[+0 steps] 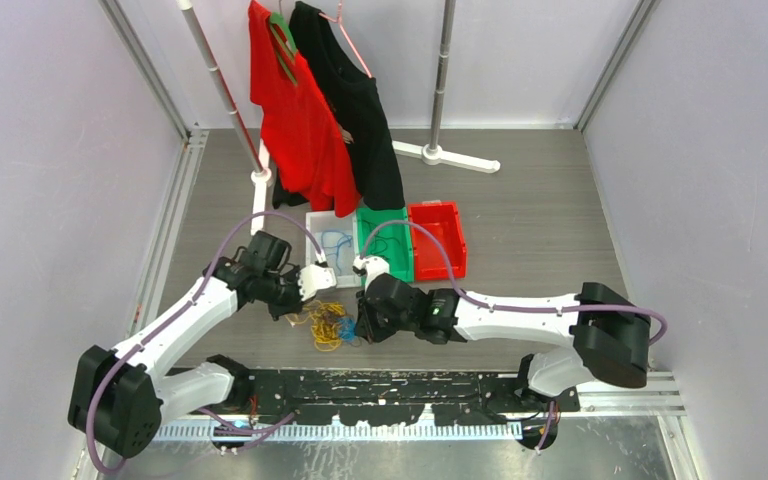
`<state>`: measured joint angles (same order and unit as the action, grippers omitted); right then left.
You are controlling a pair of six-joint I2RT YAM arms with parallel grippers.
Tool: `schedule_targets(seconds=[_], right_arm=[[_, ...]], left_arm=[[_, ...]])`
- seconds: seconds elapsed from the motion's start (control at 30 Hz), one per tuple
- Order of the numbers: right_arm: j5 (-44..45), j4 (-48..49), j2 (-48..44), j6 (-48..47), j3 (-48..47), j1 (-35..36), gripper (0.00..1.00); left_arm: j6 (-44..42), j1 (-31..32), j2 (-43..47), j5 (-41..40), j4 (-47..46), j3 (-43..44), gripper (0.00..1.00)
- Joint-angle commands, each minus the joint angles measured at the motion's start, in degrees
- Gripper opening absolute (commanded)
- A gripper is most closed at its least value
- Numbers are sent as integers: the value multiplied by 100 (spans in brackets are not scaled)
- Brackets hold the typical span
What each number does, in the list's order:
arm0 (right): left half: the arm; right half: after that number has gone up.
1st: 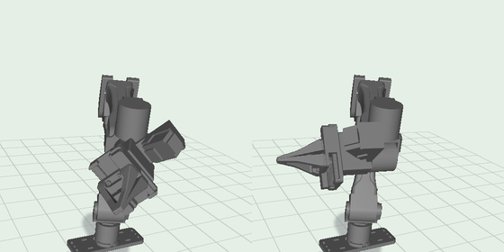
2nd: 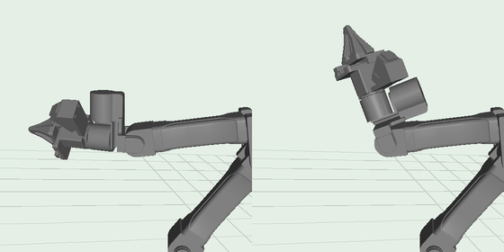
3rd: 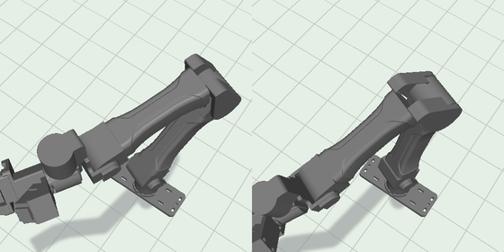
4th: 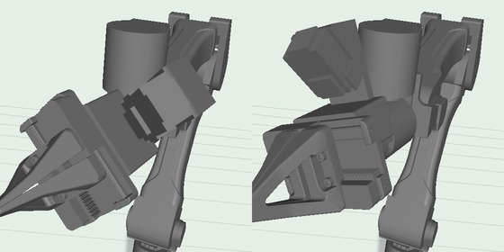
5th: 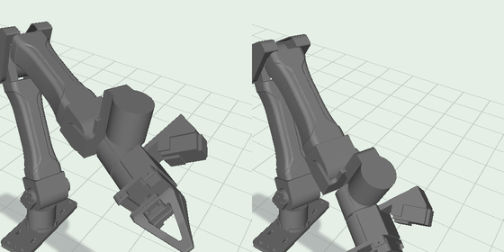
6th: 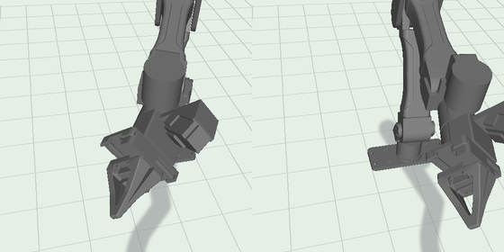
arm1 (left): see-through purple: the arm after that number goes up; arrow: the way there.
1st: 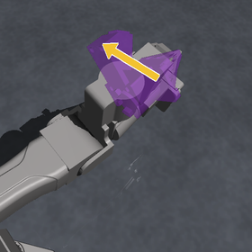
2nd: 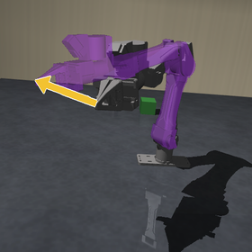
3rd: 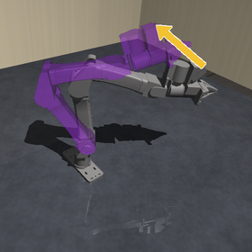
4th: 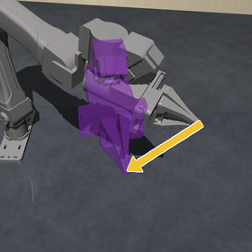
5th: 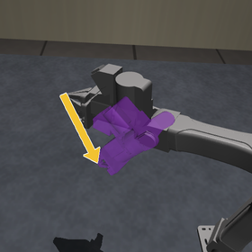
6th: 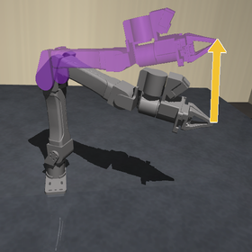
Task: Untangle the cables
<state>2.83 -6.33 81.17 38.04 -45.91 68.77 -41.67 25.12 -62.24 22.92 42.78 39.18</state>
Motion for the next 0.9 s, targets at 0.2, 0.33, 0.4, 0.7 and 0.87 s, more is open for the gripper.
schedule_targets(seconds=[0.2,0.33,0.4,0.7,0.87], right_arm=[[444,-911,-1082,-173,189,-274,1],[333,-1077,-1494,-179,331,-593,1],[211,-1169,-1665,-204,384,-769,1],[255,-1927,-1939,-336,266,-1098,1],[202,-2286,-2212,-381,107,-1321,1]], left_arm=[[-1246,-96,372,-1087,266,-392,0],[-1731,-236,548,-1381,409,-571,0],[-1965,-321,639,-1499,494,-622,0],[-2677,-832,741,-1627,988,-465,0],[-3072,-967,666,-1931,919,-558,0]])
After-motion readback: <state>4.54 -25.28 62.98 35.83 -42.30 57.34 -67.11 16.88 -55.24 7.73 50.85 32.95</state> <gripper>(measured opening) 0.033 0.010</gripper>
